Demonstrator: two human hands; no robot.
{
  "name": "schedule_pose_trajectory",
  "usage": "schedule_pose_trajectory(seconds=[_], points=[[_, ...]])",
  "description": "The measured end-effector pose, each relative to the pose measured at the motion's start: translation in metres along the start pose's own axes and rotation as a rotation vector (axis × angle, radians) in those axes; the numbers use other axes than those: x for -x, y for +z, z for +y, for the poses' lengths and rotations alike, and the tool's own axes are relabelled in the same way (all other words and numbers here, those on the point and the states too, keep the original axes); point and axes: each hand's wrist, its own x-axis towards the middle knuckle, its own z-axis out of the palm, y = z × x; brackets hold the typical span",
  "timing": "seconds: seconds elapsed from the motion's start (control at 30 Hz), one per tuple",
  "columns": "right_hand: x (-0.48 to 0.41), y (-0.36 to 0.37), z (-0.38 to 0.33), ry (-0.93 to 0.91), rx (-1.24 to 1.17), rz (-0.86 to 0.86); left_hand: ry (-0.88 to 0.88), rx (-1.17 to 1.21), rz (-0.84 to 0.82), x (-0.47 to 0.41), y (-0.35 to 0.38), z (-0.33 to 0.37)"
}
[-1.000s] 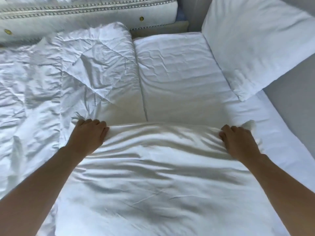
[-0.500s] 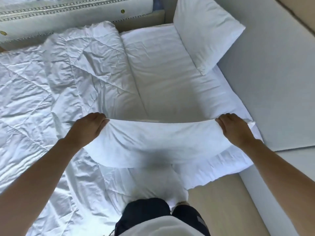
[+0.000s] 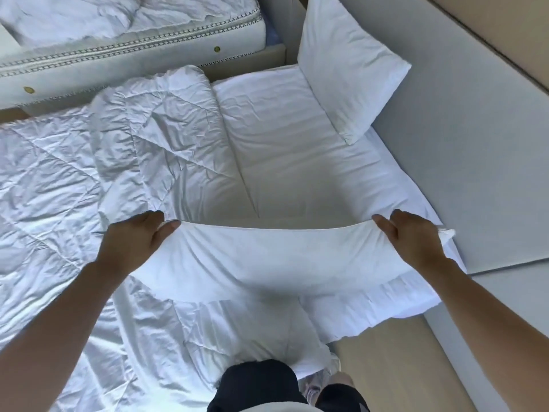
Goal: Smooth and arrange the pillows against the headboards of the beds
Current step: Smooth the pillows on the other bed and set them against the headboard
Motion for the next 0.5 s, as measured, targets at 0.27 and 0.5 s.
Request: schedule_pose_trajectory(seconds=[0.27,0.5], points=[[0.015,-0.059,0.062,0.042,0.083,-0.081,0.044,-0.024,-0.051,-0.044,-0.047,0.049],[0.084,-0.127,0.148,0.147,0.111,-0.045,0.198,-0.076,0.126,-0.082,-0.100,0.144]])
